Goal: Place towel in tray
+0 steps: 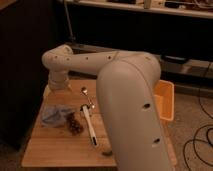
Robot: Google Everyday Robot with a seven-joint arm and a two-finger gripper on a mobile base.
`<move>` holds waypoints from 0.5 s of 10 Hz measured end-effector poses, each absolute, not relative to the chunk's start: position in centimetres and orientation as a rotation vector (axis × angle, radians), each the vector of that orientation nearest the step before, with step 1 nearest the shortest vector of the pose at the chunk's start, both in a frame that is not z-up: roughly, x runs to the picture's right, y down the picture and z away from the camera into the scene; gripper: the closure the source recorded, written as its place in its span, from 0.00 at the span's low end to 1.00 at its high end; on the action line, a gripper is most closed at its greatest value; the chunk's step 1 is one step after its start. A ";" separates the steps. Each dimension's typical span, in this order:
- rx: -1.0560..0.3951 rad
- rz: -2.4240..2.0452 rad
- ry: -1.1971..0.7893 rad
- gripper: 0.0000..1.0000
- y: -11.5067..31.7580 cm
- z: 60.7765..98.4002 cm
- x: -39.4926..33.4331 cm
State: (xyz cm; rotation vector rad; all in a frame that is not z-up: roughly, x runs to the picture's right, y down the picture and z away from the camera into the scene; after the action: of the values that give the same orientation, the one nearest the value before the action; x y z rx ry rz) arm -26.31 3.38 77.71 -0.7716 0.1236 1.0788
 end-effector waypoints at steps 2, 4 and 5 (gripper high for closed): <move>-0.794 1.034 0.136 0.20 5.6 79.3 -27.2; -0.801 0.993 0.156 0.20 7.8 80.7 -28.6; -0.802 0.982 0.162 0.20 8.3 81.2 -29.1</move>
State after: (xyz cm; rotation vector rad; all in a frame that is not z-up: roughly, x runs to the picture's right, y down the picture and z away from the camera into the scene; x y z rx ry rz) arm -29.11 8.34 81.16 -0.8017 0.1617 0.9824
